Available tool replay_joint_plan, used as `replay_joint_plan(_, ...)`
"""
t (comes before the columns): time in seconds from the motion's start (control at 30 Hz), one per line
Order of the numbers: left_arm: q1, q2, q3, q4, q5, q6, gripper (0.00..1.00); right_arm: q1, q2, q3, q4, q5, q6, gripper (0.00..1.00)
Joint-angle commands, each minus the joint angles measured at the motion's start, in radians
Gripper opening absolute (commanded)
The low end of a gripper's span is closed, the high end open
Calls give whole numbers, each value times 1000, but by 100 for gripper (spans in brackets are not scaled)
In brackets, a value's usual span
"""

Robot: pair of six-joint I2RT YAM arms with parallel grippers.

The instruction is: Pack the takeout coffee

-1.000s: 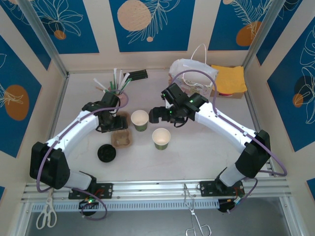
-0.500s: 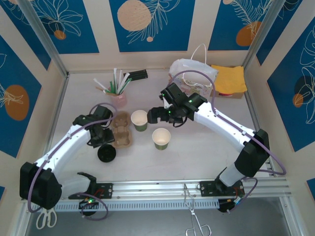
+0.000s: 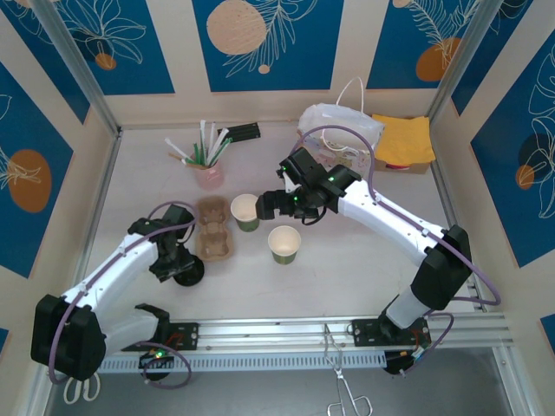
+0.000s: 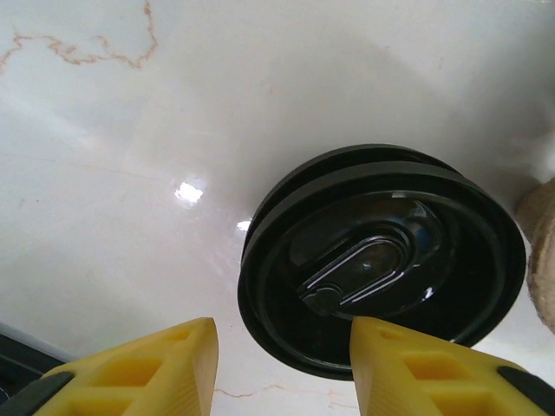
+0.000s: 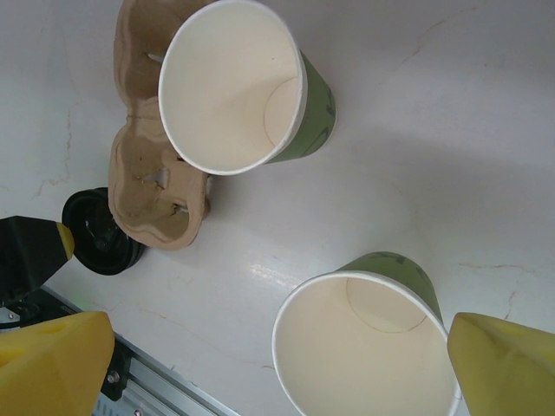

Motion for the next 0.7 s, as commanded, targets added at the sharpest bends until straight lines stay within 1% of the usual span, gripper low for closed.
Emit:
replay_joint_plan(0.0,17,-9,-24,-12,-28,-26,43,7,0,18,6,-28,-13,99)
replay_joint_plan(0.07,19,-7,-38,5,-22,-22,42,7,-2,16,6,-27,-13,99)
replay_joint_plan(0.13,23,-9,-52,26,-12,-18,39,7,-2,15,6,-27,-13,99)
replay_joint_plan(0.37,34,-4,-68,54,-20,-2,38,7,3,18,5,-28,-15,99)
replay_joint_plan(0.5,38,-5,-85,72,-12,0,35,7,6,20,7,-29,-16,99)
replay_joint_plan(0.67,39,-4,-92,79,-16,6,34,6,9,21,4,-29,-18,99)
